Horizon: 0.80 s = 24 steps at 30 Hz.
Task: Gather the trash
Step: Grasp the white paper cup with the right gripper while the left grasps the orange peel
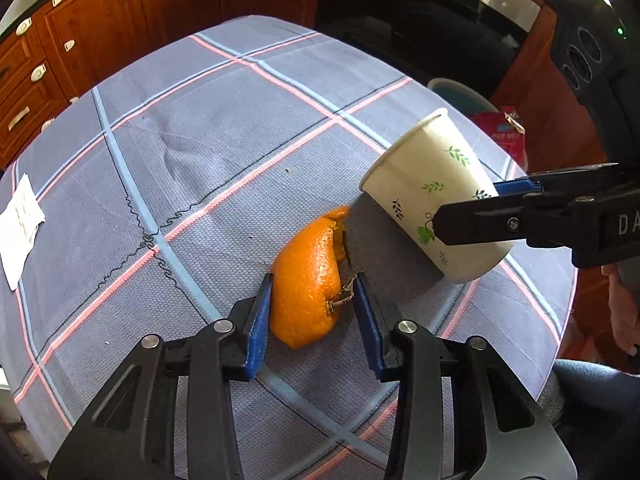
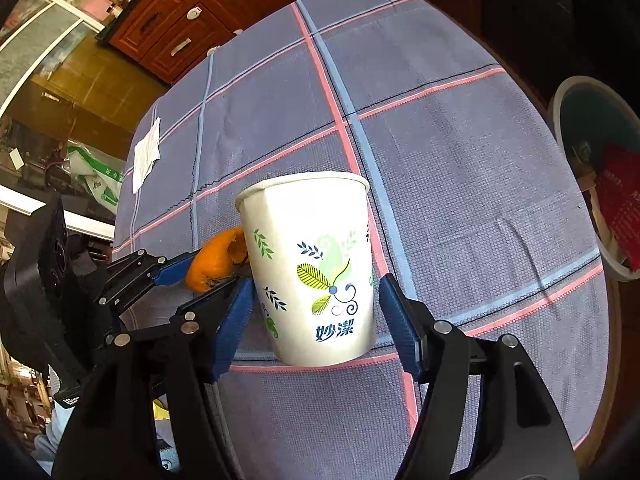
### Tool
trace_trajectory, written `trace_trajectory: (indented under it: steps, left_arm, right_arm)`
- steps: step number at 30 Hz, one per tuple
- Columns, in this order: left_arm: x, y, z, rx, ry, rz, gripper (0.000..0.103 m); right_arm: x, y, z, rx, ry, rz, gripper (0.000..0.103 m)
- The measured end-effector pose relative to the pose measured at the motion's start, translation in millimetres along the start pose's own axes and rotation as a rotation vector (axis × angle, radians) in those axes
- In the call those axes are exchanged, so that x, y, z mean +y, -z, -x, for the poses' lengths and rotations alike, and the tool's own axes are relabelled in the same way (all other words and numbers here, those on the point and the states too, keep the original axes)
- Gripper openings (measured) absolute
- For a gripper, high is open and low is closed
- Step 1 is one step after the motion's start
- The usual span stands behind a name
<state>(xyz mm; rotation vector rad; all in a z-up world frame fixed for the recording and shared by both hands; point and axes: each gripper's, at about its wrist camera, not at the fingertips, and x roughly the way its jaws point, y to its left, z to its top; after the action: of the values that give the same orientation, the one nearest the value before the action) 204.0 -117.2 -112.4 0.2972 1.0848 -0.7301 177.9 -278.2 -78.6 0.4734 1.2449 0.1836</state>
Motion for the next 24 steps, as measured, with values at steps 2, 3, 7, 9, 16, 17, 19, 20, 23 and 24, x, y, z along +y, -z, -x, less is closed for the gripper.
trace_trajectory:
  steps: [2,3,7,9,16,17,19,20,23,24]
  left_arm:
    - [0,-2,-1,0.002,0.000,-0.001,0.044]
    - [0,-3,-2,0.005,0.000,-0.002,0.044]
    - [-2,-7,-4,0.005,-0.003,-0.010,0.047]
    - [-4,-9,-5,0.001,-0.001,-0.012,0.047]
    - [-10,-8,-3,-0.030,0.012,-0.014,0.034]
    - [-10,-7,-2,-0.032,0.015,-0.010,0.032]
    - [-8,-6,0,-0.034,0.017,0.004,0.031]
    - [-7,-6,0,-0.033,0.018,0.012,0.031]
    - [-4,-5,2,-0.033,0.015,0.038,0.030]
    - [-2,-5,4,-0.037,0.017,0.050,0.030]
  right_arm:
    - [2,-2,-2,0.006,0.000,0.001,0.062]
    - [3,-2,-3,0.009,-0.001,0.002,0.062]
    - [7,-3,-4,0.000,0.002,0.008,0.062]
    - [5,-3,-6,0.007,0.000,-0.002,0.063]
    - [-2,-3,-10,0.026,-0.014,-0.038,0.063]
    - [-3,-4,-10,0.028,-0.015,-0.041,0.063]
    - [-4,-5,-12,0.032,-0.020,-0.049,0.063]
    - [-5,-5,-13,0.032,-0.024,-0.051,0.063]
    - [-2,-3,-13,0.016,-0.037,-0.035,0.056]
    - [0,-2,-10,0.000,-0.037,-0.027,0.055]
